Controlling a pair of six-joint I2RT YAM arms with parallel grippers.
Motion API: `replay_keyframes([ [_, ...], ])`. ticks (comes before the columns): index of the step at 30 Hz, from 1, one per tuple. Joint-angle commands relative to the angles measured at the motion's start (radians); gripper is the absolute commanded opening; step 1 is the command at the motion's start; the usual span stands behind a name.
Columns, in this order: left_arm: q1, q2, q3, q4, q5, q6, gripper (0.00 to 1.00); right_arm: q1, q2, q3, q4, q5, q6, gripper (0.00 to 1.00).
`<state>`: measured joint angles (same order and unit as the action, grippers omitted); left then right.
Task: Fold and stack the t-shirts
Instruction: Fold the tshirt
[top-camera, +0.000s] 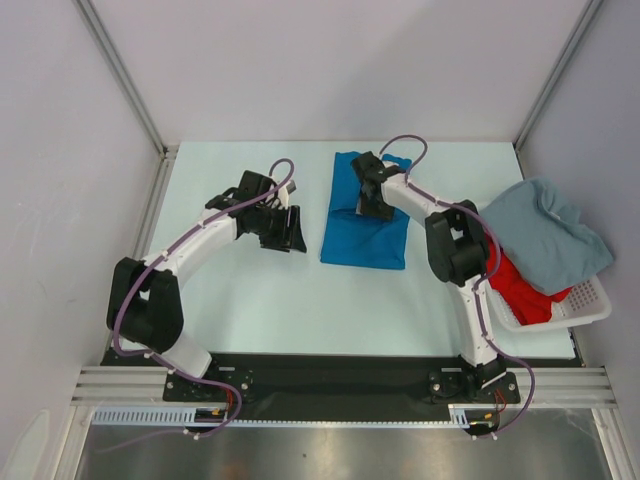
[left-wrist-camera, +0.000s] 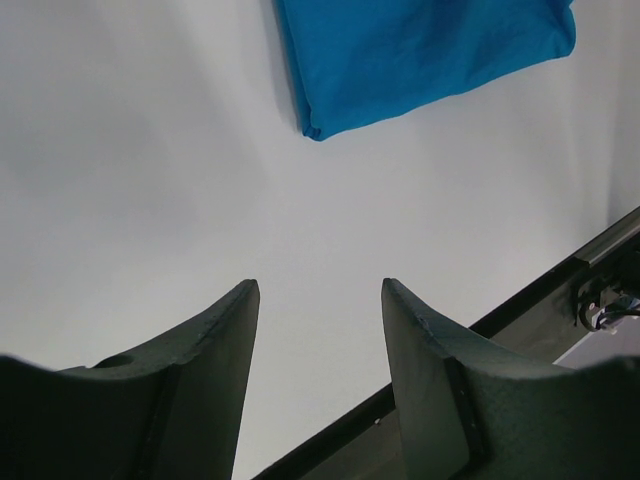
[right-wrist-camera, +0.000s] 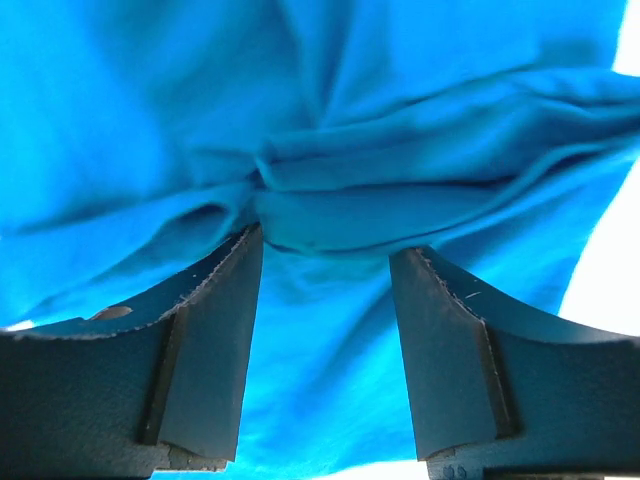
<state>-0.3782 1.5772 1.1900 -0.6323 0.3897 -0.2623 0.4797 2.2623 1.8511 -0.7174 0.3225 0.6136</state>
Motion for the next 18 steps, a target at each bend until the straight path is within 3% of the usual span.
replay_keyframes([
  [1,0.007,-0.017,0.003,-0.004,0.028,0.041,0.57,-0.027,0.010,0.051,-0.071,0.058,0.017,0.58],
  [6,0.009,-0.008,0.008,-0.006,0.041,0.051,0.57,-0.055,0.012,0.037,0.033,0.038,-0.024,0.59],
  [9,0.012,0.001,0.016,-0.009,0.047,0.055,0.57,-0.058,0.060,0.118,0.110,-0.005,-0.118,0.62],
  [14,0.012,0.014,0.016,0.000,0.067,0.046,0.57,-0.070,0.109,0.305,0.082,-0.005,-0.206,0.70],
  [18,0.013,0.010,0.007,0.014,0.075,0.043,0.57,-0.086,0.068,0.306,-0.028,-0.023,-0.167,0.71],
])
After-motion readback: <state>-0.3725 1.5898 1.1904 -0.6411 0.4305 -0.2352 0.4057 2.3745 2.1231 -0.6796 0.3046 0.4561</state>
